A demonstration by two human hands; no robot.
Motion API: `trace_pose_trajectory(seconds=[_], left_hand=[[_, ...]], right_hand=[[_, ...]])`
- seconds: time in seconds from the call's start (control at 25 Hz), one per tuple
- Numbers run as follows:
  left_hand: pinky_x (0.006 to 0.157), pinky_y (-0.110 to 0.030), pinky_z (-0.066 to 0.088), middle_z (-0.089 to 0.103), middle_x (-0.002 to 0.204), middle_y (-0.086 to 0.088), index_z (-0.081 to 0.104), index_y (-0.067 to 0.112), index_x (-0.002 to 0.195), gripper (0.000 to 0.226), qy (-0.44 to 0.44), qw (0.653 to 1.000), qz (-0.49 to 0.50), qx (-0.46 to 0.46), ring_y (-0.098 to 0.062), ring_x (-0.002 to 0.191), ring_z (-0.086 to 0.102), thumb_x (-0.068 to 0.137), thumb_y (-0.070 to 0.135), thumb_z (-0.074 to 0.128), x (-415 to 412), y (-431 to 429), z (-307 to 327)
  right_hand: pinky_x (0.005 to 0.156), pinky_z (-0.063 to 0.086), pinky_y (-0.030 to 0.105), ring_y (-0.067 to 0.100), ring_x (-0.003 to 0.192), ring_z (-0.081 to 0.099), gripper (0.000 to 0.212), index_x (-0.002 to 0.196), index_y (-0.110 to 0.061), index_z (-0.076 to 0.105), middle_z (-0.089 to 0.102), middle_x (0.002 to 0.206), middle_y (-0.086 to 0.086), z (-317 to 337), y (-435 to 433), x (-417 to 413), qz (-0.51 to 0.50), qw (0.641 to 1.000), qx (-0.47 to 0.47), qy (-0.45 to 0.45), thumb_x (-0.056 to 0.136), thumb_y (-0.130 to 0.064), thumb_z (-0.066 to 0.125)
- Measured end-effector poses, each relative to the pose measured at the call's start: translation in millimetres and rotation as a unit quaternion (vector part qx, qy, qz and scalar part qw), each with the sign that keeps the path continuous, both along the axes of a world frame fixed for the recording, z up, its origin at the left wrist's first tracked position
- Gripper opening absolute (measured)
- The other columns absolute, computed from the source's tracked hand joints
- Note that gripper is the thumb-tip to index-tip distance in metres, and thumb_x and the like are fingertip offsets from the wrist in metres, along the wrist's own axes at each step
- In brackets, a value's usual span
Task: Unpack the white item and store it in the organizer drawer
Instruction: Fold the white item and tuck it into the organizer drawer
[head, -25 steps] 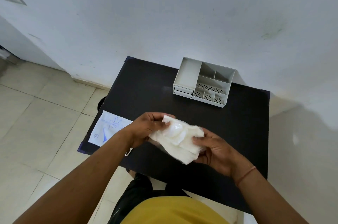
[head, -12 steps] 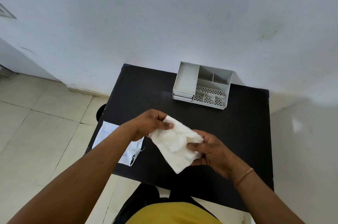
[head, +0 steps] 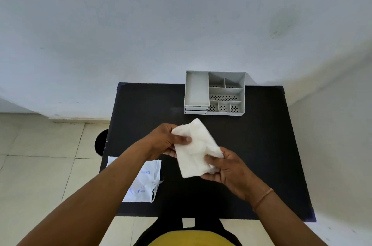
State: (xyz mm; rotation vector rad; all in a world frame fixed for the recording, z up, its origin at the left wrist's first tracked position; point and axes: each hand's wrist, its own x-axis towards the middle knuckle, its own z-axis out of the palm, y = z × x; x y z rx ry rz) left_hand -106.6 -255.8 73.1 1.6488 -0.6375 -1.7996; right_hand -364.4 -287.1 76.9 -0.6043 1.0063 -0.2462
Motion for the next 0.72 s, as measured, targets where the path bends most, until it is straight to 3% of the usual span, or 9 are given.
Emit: trace_pose_trajectory(seconds=[0.2, 0.32, 0.4, 0.48, 0.64, 0.72], left_hand=[[0.067, -0.039, 0.066, 0.086, 0.097, -0.007, 0.080, 0.011, 0.110, 0.029, -0.066, 0.995, -0.069, -0.024, -0.025, 0.085, 0.083, 0.085, 0.023, 0.090, 9, -24, -3], [0.065, -0.037, 0.065, 0.085, 0.092, -0.006, 0.080, 0.016, 0.108, 0.037, -0.047, 0.998, -0.049, 0.006, -0.024, 0.077, 0.082, 0.093, 0.049, 0.077, 9, -40, 2], [0.075, -0.044, 0.067, 0.085, 0.097, -0.010, 0.079, 0.014, 0.112, 0.050, -0.051, 0.998, -0.008, 0.043, -0.029, 0.083, 0.082, 0.097, 0.060, 0.065, 11, -53, -10], [0.083, -0.049, 0.066, 0.083, 0.107, -0.012, 0.075, 0.011, 0.121, 0.043, -0.046, 0.993, 0.074, 0.084, -0.031, 0.093, 0.081, 0.101, 0.048, 0.065, 12, -71, -33], [0.074, -0.044, 0.063, 0.072, 0.124, -0.018, 0.071, 0.003, 0.115, 0.015, 0.057, 0.950, 0.272, 0.144, -0.030, 0.097, 0.074, 0.102, 0.009, 0.065, 7, -106, -69], [0.071, -0.043, 0.063, 0.072, 0.123, -0.019, 0.070, -0.002, 0.117, 0.019, 0.064, 0.939, 0.306, 0.144, -0.029, 0.093, 0.074, 0.099, 0.002, 0.065, 4, -121, -81]], right_hand=[[0.088, 0.065, 0.046, 0.031, 0.111, 0.076, 0.029, 0.128, -0.009, 0.068, 0.076, 0.127, 0.013, -2, 12, 20, -0.044, 0.998, -0.022, 0.036, 0.099, -0.006, 0.068], [0.084, 0.066, 0.044, 0.032, 0.107, 0.077, 0.029, 0.125, -0.010, 0.068, 0.075, 0.127, 0.015, -9, 16, 30, -0.142, 0.989, 0.014, 0.036, 0.097, -0.005, 0.070], [0.078, 0.067, 0.041, 0.032, 0.104, 0.075, 0.028, 0.123, -0.010, 0.068, 0.073, 0.128, 0.018, -14, 17, 30, -0.193, 0.980, 0.024, 0.041, 0.096, -0.005, 0.071], [0.071, 0.066, 0.039, 0.031, 0.098, 0.075, 0.027, 0.122, -0.011, 0.067, 0.072, 0.128, 0.020, -16, 16, 28, -0.233, 0.971, 0.025, 0.053, 0.096, -0.006, 0.072], [0.067, 0.065, 0.037, 0.031, 0.094, 0.073, 0.030, 0.125, -0.012, 0.066, 0.072, 0.127, 0.021, -17, 16, 19, -0.275, 0.960, 0.016, 0.060, 0.096, -0.008, 0.072], [0.068, 0.064, 0.037, 0.030, 0.094, 0.073, 0.030, 0.124, -0.013, 0.067, 0.073, 0.126, 0.021, -17, 16, 16, -0.280, 0.958, 0.004, 0.063, 0.095, -0.010, 0.073]])
